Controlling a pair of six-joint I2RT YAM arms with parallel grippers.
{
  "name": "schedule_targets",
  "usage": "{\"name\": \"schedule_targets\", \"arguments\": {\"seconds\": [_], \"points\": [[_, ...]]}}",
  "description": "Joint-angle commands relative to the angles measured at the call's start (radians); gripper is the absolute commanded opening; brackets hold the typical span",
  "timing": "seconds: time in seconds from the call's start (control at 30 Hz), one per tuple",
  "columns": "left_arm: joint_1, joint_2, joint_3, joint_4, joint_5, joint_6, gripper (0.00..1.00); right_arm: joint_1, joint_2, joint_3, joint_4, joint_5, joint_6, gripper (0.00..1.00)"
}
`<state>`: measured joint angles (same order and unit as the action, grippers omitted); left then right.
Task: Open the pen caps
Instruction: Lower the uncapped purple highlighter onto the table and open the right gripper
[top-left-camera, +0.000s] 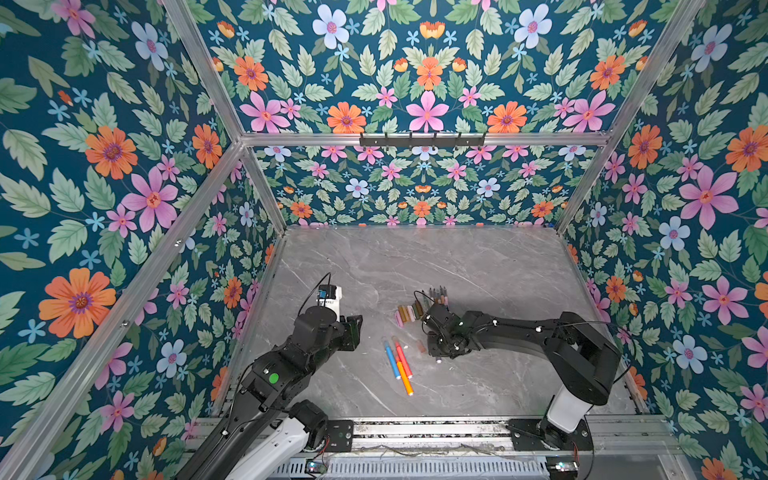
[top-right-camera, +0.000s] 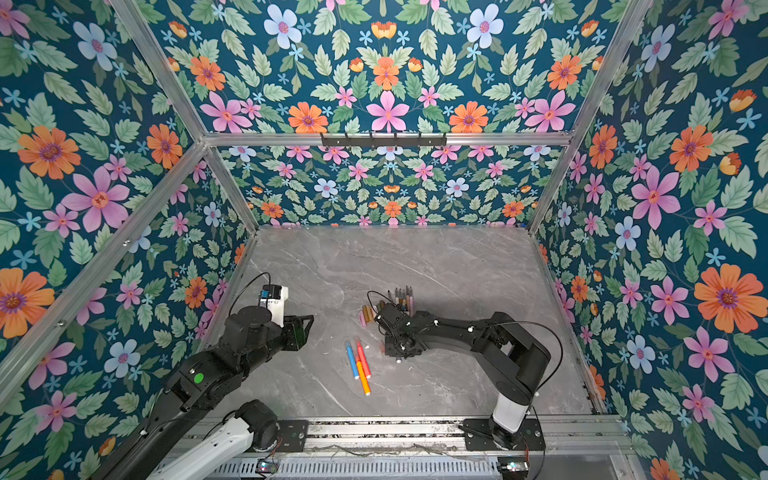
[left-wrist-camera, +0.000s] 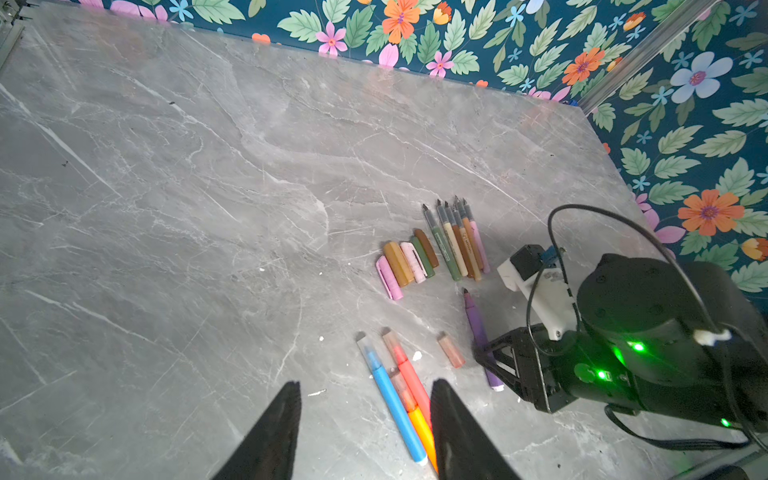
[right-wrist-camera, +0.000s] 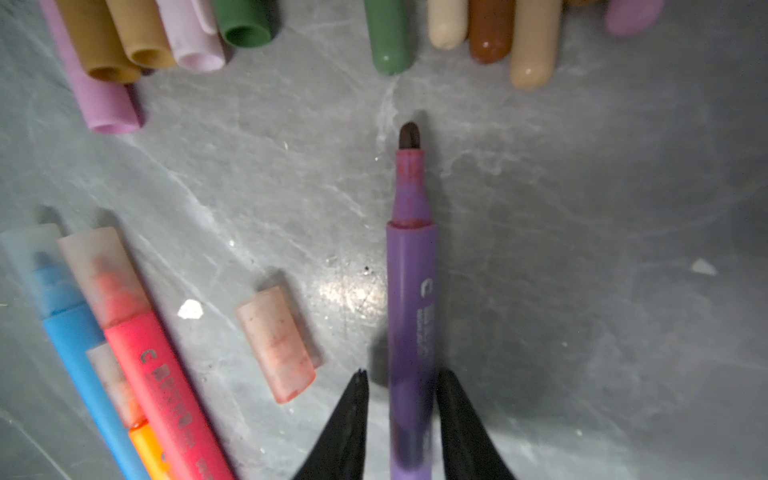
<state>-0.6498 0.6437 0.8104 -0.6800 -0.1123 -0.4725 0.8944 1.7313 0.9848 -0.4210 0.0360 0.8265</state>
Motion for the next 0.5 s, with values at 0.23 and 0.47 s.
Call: {"name": "schedule_targets", "arguments": {"seconds": [0.23,0.47], "points": [[0.001,0.002,0.000,0.014,0.004,0.010,0.53,-0.001,0.000,-0.016,-0.079,0.023,-0.004,0.44],[0.002,0.002,-0.002,0.014,0.008,0.009,0.53,0.000,0.004,0.055,-0.145,0.032,-0.077,0.47]]}}
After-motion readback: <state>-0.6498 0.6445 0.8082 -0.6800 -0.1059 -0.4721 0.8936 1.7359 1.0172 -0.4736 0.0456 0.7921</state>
